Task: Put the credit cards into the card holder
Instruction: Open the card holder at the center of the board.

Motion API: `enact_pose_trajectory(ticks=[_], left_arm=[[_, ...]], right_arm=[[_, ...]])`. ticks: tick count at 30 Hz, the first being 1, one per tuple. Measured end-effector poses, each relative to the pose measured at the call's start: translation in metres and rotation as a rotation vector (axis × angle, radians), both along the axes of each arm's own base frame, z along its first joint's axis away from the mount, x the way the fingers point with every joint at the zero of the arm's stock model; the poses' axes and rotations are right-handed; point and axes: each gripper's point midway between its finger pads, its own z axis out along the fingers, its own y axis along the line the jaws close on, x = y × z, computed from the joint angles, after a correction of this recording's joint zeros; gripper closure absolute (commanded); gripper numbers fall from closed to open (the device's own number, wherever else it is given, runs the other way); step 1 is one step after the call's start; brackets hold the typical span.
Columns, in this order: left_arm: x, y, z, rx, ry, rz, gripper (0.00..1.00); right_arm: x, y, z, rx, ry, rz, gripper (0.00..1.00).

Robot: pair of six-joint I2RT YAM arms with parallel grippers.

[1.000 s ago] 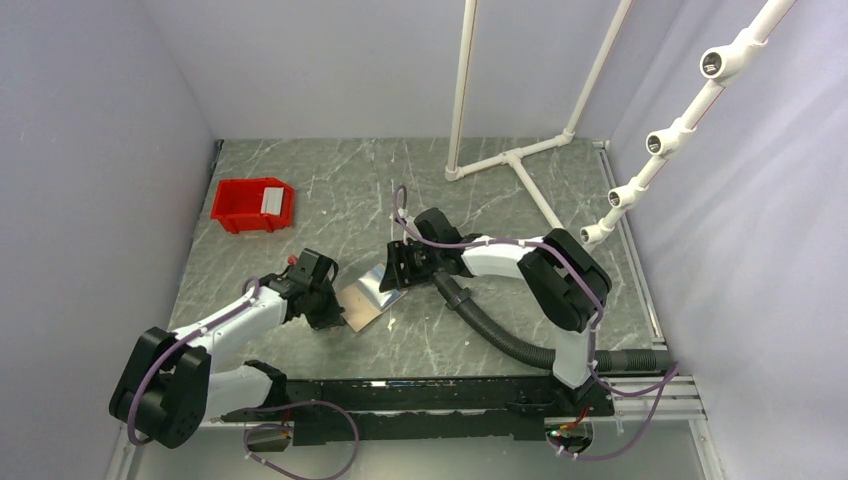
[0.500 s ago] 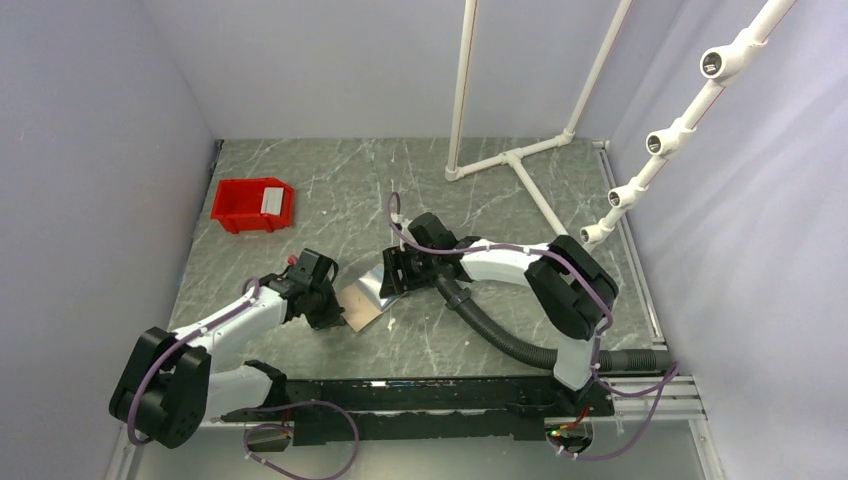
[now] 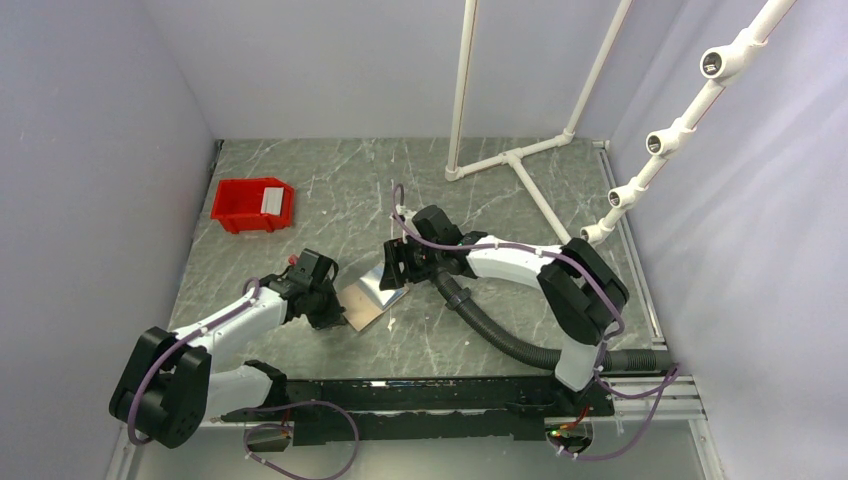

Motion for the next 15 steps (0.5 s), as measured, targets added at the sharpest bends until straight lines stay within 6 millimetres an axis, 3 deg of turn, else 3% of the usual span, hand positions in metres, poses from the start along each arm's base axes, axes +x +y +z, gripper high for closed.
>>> enact_pose_trajectory(ticks=[8, 15], left_arm=[[-0.001, 0.000, 0.000, -0.001, -0.003, 0.001, 1.00], [-0.001, 0.000, 0.000, -0.007, -0.006, 0.007, 1.00]], right_arm=[[0.000, 0.002, -0.016, 0.001, 0.049, 0.000, 0.43], [-0.002, 0.009, -0.012, 0.045, 0.064, 0.017, 0.45]])
